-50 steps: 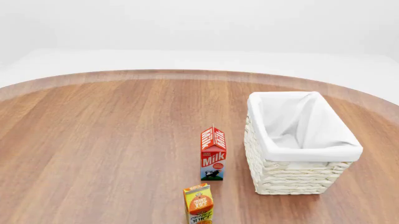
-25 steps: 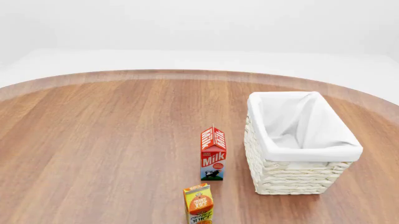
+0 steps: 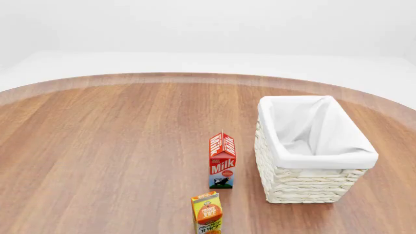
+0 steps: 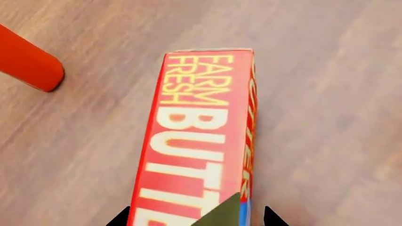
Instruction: Pick up the cream cheese box and the butter, and put them in the basket.
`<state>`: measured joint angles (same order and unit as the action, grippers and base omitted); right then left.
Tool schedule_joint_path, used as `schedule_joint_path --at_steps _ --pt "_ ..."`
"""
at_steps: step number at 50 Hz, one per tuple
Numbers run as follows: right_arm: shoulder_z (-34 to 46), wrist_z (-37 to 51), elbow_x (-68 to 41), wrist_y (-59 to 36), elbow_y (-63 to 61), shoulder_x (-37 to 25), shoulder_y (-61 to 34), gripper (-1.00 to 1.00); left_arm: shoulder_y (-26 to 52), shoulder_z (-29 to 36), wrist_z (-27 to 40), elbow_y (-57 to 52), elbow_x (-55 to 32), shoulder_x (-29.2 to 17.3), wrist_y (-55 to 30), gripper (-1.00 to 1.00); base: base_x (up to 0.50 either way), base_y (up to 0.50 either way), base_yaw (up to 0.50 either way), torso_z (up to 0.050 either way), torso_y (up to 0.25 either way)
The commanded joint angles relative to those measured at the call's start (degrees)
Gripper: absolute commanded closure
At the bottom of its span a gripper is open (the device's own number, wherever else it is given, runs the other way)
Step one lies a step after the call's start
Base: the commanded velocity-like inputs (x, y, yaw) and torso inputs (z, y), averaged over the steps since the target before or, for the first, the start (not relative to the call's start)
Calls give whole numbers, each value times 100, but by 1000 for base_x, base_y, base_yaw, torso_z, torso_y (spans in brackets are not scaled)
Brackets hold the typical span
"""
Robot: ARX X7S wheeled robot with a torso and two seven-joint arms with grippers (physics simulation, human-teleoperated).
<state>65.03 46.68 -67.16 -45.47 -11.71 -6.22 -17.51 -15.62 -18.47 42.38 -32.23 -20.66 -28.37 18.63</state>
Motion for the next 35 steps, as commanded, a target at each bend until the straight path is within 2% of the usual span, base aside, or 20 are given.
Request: schedule_joint_path --at_steps 1,7,8,24,35 --pt "-34 -287 119 53 149 114 -34 -100 -8 -157 -145 -16 37 119 -64 -100 0 0 0 0 0" --pt "57 -356 140 45 139 115 -58 -100 -17 -179 -144 -24 24 120 -59 -100 0 0 0 0 0" --pt "174 -379 345 73 65 97 -130 100 -19 -182 -144 -26 22 121 -58 -100 0 0 0 0 0" --pt "246 -235 405 93 -91 66 -179 100 -23 -180 -159 -40 10 118 -68 -100 0 0 0 0 0" --pt "36 324 572 203 -1121 -192 -411 100 -41 -214 -153 -71 -15 116 -76 -100 0 0 0 1 1"
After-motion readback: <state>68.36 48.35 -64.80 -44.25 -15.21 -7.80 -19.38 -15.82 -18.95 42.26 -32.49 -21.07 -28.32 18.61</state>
